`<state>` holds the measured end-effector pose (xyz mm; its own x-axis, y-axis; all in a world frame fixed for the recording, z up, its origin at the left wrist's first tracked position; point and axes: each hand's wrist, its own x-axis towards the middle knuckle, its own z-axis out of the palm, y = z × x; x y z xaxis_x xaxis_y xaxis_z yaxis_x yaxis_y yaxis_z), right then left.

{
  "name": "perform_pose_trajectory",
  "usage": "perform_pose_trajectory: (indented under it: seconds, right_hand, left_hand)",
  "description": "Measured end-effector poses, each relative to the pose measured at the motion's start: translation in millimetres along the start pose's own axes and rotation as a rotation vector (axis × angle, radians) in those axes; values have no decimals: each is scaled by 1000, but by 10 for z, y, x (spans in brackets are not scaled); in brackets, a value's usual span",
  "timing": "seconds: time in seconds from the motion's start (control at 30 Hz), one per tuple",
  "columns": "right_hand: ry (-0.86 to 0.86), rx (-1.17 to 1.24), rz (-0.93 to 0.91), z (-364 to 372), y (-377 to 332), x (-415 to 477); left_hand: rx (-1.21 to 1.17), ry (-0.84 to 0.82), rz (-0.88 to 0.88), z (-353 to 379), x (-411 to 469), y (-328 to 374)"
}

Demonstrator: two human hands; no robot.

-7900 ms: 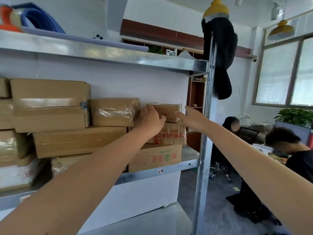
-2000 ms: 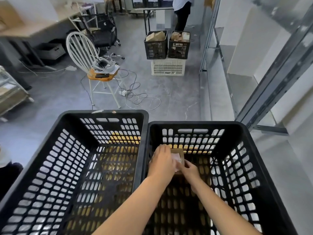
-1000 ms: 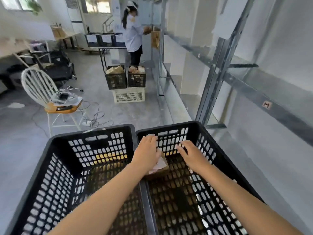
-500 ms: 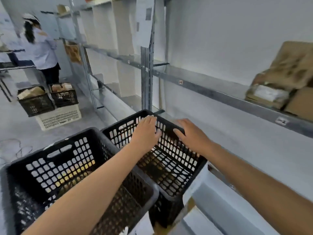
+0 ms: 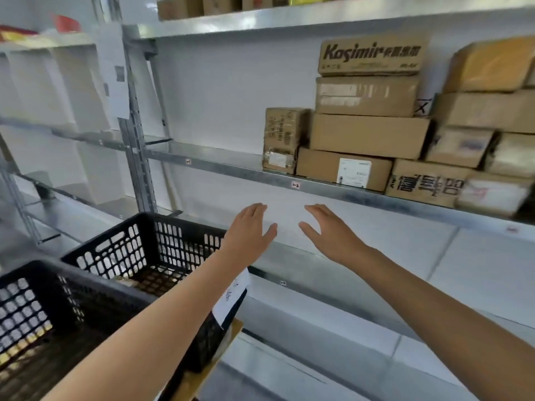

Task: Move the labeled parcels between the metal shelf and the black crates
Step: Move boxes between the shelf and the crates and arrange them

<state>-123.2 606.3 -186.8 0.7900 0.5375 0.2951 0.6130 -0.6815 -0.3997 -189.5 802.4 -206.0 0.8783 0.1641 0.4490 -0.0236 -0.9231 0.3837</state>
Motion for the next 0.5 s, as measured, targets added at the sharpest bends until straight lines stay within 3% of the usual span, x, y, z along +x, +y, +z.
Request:
perform_pose_trajectory:
  seconds: [0.2,0.5]
  right_hand:
    - [44,-102,130,-735,627,-1276]
    - [249,-235,372,-2152,1332,-2898]
  left_hand:
    - [-98,-76,139,371,-402,1405]
    - [-213,-98,450,567,-803,3361]
